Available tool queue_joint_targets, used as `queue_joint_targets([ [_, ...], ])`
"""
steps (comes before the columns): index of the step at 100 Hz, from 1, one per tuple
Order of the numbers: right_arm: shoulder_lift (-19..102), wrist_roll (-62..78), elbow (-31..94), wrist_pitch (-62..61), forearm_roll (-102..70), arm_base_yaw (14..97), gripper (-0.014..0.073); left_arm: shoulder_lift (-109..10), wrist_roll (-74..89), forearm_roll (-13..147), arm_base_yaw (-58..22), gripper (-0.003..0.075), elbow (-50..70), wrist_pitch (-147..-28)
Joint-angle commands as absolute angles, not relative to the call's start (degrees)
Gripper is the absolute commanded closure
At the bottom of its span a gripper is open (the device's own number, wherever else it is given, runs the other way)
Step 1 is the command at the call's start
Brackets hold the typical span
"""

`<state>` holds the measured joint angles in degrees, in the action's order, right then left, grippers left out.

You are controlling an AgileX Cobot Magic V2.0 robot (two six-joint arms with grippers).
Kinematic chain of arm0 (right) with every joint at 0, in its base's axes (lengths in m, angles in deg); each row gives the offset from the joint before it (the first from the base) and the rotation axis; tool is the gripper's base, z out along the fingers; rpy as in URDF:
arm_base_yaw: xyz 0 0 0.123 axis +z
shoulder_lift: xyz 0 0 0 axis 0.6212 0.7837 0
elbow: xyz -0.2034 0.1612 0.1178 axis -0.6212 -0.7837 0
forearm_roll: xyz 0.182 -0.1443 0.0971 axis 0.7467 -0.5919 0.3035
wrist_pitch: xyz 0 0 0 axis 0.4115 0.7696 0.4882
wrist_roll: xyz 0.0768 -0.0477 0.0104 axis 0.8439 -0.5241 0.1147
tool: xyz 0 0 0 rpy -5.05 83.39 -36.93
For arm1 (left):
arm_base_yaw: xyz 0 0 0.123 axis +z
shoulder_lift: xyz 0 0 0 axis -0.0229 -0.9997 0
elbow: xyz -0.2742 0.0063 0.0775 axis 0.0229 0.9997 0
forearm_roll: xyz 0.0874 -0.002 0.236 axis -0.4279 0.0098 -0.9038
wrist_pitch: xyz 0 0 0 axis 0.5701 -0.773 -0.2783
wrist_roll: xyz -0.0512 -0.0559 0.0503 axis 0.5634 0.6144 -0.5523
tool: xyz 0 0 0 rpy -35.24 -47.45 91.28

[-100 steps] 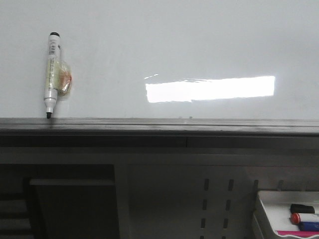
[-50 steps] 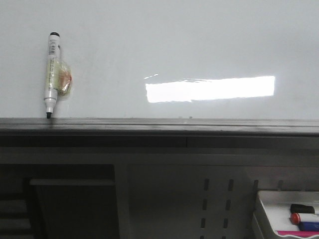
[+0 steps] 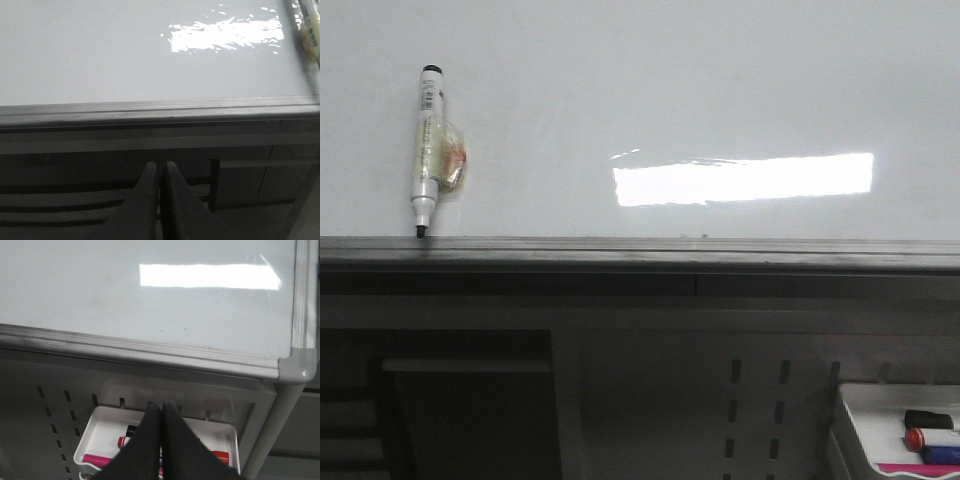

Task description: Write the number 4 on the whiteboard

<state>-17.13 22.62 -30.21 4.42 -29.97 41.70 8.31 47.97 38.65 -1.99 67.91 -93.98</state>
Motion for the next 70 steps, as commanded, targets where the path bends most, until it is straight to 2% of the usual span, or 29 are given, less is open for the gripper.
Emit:
queue_joint_targets([
  [1, -18.1, 22.4, -31.3, -3.2, -30.5, 41.3, 0.0659, 9.7, 48.1, 38.6, -1.9, 0.0741, 69.8, -89.9],
  [14, -18.1, 22.4, -31.3, -8.4, -30.5, 41.3, 0.0659, 9.7, 48.1, 38.6, -1.9, 0.0741, 69.8, -89.9],
  [43, -18.1, 22.4, -31.3, -11.4, -29.8, 41.3, 0.0659, 9.7, 48.1, 38.6, -1.9, 0.0741, 69.8, -89.3],
  [70, -16.1, 22.4, -28.3, -3.8, -24.5, 41.3, 0.0658, 9.6, 48.6, 45.7, -1.9, 0.0741, 69.4, -84.5],
])
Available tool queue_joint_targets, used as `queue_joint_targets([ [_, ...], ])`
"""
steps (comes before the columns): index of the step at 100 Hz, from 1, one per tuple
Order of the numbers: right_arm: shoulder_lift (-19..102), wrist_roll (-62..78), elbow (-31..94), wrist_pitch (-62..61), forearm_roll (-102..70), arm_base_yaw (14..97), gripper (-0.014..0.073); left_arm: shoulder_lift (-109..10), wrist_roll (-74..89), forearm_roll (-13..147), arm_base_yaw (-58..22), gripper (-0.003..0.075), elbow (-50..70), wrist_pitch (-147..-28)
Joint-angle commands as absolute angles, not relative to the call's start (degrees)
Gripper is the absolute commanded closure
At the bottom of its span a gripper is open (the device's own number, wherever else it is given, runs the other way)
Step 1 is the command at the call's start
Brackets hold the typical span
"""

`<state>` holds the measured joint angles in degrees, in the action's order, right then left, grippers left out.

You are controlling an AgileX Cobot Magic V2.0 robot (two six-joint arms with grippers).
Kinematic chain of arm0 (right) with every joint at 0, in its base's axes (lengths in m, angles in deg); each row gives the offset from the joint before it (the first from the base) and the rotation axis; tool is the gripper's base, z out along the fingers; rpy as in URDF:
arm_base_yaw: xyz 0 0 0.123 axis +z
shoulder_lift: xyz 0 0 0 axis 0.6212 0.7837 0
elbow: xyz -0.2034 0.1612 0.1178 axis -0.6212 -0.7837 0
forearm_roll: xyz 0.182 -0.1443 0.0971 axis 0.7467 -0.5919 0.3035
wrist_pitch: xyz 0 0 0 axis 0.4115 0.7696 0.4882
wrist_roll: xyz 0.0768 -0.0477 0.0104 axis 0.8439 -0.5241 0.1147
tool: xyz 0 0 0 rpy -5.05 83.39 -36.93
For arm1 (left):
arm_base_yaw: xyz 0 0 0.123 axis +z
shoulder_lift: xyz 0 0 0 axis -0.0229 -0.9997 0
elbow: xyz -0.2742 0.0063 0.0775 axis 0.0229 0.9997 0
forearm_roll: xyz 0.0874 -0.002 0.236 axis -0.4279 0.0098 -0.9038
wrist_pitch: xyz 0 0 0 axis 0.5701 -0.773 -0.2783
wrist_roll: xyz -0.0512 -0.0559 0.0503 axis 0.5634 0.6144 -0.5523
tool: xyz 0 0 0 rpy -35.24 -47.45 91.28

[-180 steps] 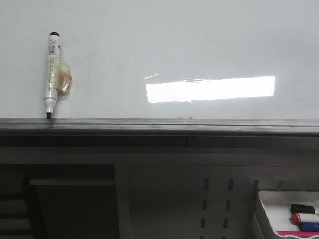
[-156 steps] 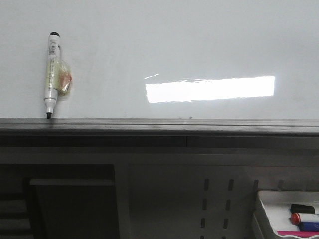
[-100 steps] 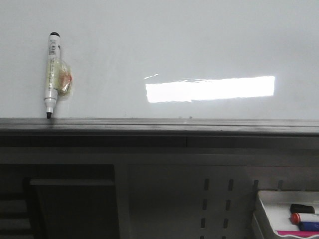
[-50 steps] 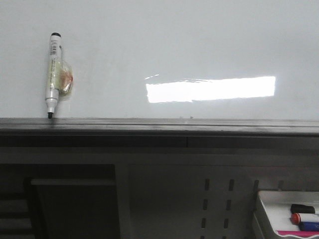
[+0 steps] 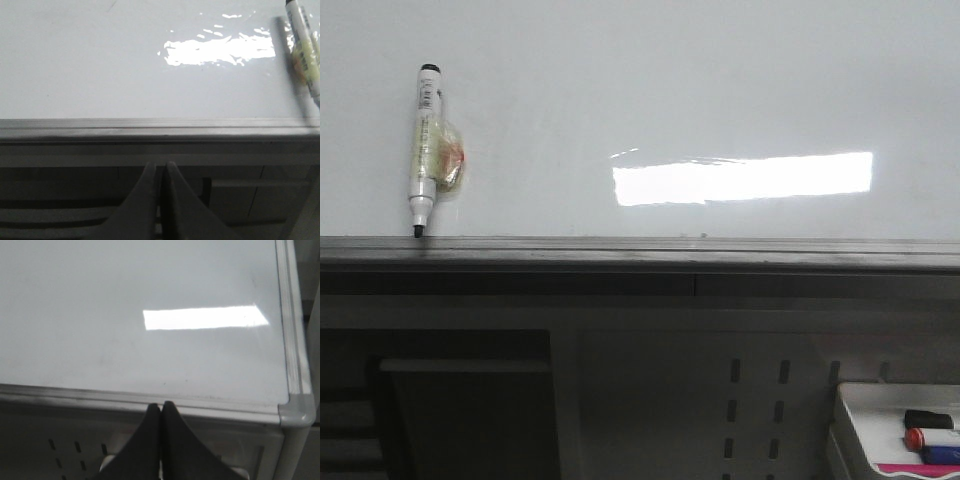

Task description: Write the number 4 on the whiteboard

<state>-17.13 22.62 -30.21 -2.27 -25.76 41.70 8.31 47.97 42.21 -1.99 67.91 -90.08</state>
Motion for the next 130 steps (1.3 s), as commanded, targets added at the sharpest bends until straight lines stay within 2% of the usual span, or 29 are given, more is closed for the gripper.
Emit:
queue_joint_targets([
  [1, -15.6, 22.4, -28.0, -3.8, -24.4, 41.3, 0.0658, 9.6, 48.6, 46.0, -1.9, 0.0741, 69.3, -84.5],
  [16, -8.9, 22.4, -23.6, -2.3, -16.3, 41.3, 0.0658, 5.9, 48.6, 47.0, -1.9, 0.0741, 65.7, -85.2],
  [32, 2.1, 22.4, -17.0, 5.9, -14.1, 41.3, 0.0658, -0.2, 48.6, 46.8, -1.9, 0.0741, 58.6, -85.2],
  [51, 11.5, 22.4, -15.0, 5.8, -14.1, 41.3, 0.0658, -3.0, 48.6, 46.8, -1.9, 0.0741, 54.9, -76.9],
  [63, 14.1, 22.4, -15.0, 5.4, -14.1, 41.3, 0.0658, -3.7, 48.6, 47.5, -1.9, 0.0730, 54.9, -77.5],
  [70, 14.9, 22.4, -15.0, 5.2, -14.1, 41.3, 0.0658, -4.3, 48.6, 49.0, -2.0, 0.0645, 54.9, -79.7],
  [71, 15.0, 22.4, -15.0, 5.2, -14.1, 41.3, 0.0658, -4.5, 48.6, 49.5, -2.0, 0.0602, 54.9, -79.9],
  [72, 14.9, 22.4, -15.0, 5.2, -14.1, 41.3, 0.0658, -4.6, 48.6, 49.7, -2.0, 0.0602, 54.9, -80.1],
  [77, 15.1, 22.4, -15.0, 5.1, -14.1, 41.3, 0.0658, -5.3, 48.6, 50.5, -2.0, 0.0484, 54.9, -80.0],
  [78, 15.1, 22.4, -15.0, 5.1, -14.1, 41.3, 0.0658, -5.5, 48.6, 50.6, -2.0, 0.0430, 54.9, -79.9],
  [79, 15.1, 22.4, -15.0, 5.1, -14.1, 41.3, 0.0658, -5.5, 48.6, 50.6, -2.0, 0.0430, 54.9, -79.7],
  [85, 15.1, 22.4, -15.0, 4.5, -14.1, 41.3, 0.0658, -6.4, 48.6, 50.5, -2.0, 0.0302, 55.0, -78.0],
  [89, 15.1, 22.4, -15.0, 4.1, -14.1, 41.3, 0.0658, -7.2, 48.6, 50.5, -2.0, 0.0257, 55.0, -76.4],
  [109, 15.1, 22.4, -15.0, 2.6, -14.1, 41.3, 0.0658, -12.7, 48.2, 45.2, -3.9, 0.0265, 54.6, -73.9],
  [122, 15.1, 22.4, -15.0, 2.4, -14.1, 41.3, 0.0658, -18.4, 48.2, 43.6, -10.1, 0.0265, 53.7, -72.6],
  [130, 15.1, 22.4, -15.0, 1.7, -14.1, 41.3, 0.0658, -22.8, 48.2, 43.6, -15.1, 0.0265, 53.5, -67.6],
])
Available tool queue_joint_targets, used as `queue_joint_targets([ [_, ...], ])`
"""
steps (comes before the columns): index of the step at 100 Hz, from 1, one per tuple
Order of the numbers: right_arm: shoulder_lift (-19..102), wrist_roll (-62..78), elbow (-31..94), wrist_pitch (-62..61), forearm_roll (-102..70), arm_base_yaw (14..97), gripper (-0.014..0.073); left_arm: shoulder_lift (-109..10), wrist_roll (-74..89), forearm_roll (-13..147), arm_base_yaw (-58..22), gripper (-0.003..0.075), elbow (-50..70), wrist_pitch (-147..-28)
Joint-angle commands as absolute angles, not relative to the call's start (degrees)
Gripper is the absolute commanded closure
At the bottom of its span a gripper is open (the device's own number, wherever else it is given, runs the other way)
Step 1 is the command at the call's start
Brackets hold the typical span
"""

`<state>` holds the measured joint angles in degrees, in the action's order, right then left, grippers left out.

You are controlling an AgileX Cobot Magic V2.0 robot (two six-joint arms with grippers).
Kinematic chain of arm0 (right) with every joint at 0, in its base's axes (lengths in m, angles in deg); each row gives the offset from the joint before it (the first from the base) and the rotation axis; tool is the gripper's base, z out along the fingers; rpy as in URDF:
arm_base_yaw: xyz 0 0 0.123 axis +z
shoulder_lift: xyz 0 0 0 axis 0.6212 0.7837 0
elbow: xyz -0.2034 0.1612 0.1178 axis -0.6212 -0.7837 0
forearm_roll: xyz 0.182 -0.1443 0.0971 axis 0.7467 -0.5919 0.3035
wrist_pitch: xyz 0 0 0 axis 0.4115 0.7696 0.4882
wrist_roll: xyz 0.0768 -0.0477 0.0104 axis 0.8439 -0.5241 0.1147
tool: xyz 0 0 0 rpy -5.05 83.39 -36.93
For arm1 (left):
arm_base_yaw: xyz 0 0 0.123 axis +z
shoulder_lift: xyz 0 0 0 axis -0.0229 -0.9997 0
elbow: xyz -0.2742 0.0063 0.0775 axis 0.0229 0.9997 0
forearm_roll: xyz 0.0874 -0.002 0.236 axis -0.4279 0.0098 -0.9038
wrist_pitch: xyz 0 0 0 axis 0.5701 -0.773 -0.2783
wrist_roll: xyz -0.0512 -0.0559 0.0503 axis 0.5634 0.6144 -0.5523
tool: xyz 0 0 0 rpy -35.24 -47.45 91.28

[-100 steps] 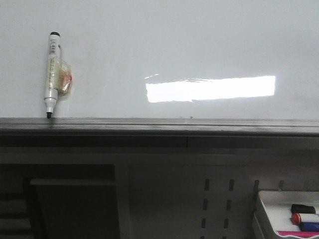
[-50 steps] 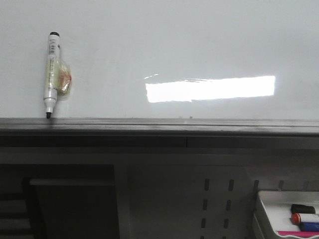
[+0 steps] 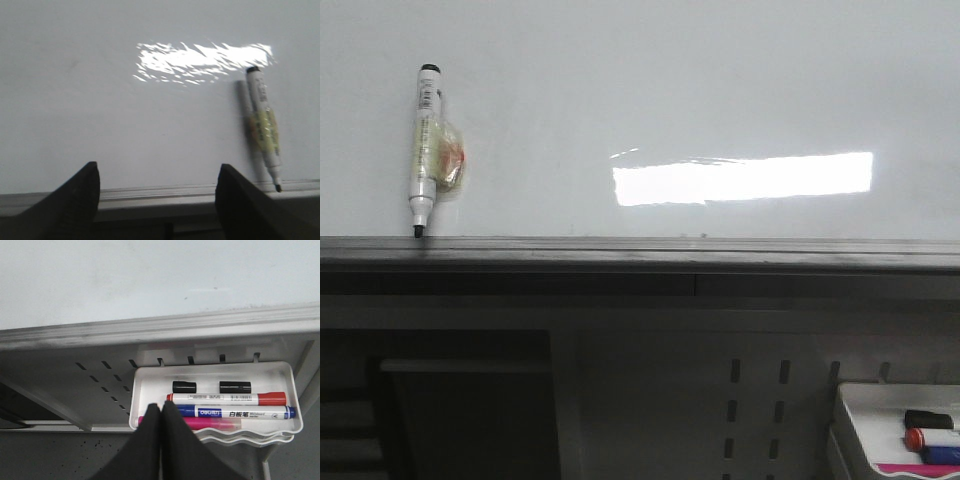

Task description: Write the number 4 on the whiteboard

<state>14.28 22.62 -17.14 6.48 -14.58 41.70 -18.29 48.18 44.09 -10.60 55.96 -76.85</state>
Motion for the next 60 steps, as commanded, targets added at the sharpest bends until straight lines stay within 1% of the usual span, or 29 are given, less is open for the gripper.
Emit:
queue_joint_targets([
  [1, 15.1, 22.4, -15.0, 1.7, -14.1, 41.3, 0.0658, -23.2, 48.2, 43.6, -16.0, 0.0265, 53.5, -67.1],
  [9, 15.1, 22.4, -15.0, 1.6, -14.1, 41.3, 0.0658, -28.2, 48.2, 44.0, -20.8, 0.0265, 53.0, -61.2],
  [15, 15.1, 22.4, -15.0, 1.3, -14.1, 41.3, 0.0658, -32.9, 48.2, 44.0, -23.8, 0.0265, 52.3, -58.9],
  [25, 15.1, 22.4, -15.0, 1.3, -14.1, 41.3, 0.0658, -41.0, 48.3, 44.3, -26.5, 0.0265, 50.2, -56.1],
  [40, 15.1, 22.4, -15.0, 1.4, -14.1, 41.3, 0.0658, -52.1, 48.9, 45.6, -27.7, 0.0265, 45.8, -54.0],
  [60, 15.1, 22.4, -15.0, 1.6, -14.1, 41.3, 0.0658, -59.5, 53.9, 46.5, -27.8, 0.0265, 42.3, -53.9],
])
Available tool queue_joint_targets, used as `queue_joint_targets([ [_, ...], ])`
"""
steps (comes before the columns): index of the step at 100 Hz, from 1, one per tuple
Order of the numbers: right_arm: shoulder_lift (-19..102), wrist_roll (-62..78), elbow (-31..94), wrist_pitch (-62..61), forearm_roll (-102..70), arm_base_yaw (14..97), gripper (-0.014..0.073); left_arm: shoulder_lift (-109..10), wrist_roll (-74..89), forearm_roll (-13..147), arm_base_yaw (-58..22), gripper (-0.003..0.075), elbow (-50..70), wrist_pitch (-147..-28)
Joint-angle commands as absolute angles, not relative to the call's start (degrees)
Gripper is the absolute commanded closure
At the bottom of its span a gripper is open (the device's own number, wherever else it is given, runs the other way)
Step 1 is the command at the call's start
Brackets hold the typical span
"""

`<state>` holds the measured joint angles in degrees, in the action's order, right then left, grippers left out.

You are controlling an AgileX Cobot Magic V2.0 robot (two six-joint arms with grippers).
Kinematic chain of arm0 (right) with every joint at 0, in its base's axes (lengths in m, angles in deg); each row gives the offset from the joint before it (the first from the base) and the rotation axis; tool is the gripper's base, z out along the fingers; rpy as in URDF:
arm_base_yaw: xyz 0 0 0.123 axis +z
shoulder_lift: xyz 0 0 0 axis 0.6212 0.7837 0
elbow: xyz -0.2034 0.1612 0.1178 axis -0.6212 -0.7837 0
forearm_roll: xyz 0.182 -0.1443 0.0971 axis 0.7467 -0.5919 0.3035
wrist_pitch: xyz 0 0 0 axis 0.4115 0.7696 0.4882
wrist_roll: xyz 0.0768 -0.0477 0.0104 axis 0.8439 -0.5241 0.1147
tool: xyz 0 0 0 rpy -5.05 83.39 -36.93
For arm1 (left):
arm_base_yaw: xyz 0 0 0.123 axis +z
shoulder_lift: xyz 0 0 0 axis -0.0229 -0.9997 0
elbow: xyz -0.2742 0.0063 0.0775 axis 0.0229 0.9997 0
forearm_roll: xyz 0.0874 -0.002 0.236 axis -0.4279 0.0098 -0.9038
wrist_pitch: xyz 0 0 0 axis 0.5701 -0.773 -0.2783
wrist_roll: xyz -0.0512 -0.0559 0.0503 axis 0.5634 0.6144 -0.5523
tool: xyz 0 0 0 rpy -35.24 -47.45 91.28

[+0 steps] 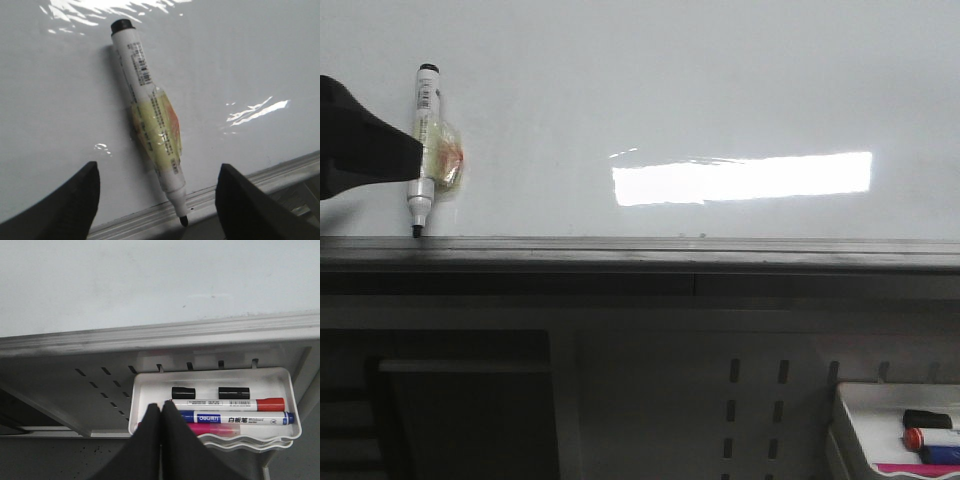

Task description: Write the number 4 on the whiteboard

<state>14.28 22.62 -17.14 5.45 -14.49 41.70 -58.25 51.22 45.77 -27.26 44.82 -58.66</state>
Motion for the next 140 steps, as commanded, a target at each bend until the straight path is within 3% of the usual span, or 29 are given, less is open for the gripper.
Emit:
queue_joint_targets([
  [1, 15.1, 22.4, -15.0, 1.6, -14.1, 41.3, 0.0658, -59.8, 54.1, 46.5, -27.9, 0.0265, 42.2, -53.9],
  [52, 15.1, 22.4, -15.0, 1.6, -14.1, 41.3, 0.0658, -68.0, 54.7, 51.0, -30.3, 0.0288, 39.7, -50.2],
  [57, 15.1, 22.4, -15.0, 1.6, -14.1, 41.3, 0.0658, -68.3, 54.7, 51.6, -30.3, 0.0332, 39.7, -50.4],
  [62, 15.1, 22.4, -15.0, 1.6, -14.1, 41.3, 0.0658, -68.4, 54.7, 51.9, -30.3, 0.0423, 39.7, -51.0],
  [74, 15.1, 22.4, -14.5, 2.8, -14.1, 41.3, 0.0658, -68.4, 53.5, 51.3, -30.3, 0.0739, 39.7, -53.9],
  [95, 15.1, 20.7, -11.6, 5.7, -14.1, 45.8, 0.0658, -67.9, 50.9, 47.6, -30.3, 0.0741, 40.1, -56.4],
  [120, 15.4, 12.6, -3.9, 7.1, -14.1, 63.0, 0.0658, -61.3, 50.9, 34.3, -30.7, 0.0741, 40.1, -58.5],
  [140, 20.4, 11.7, 2.3, 2.6, -14.2, 76.2, 0.0658, -55.3, 50.9, 14.5, -30.7, 0.0740, 40.2, -58.9],
])
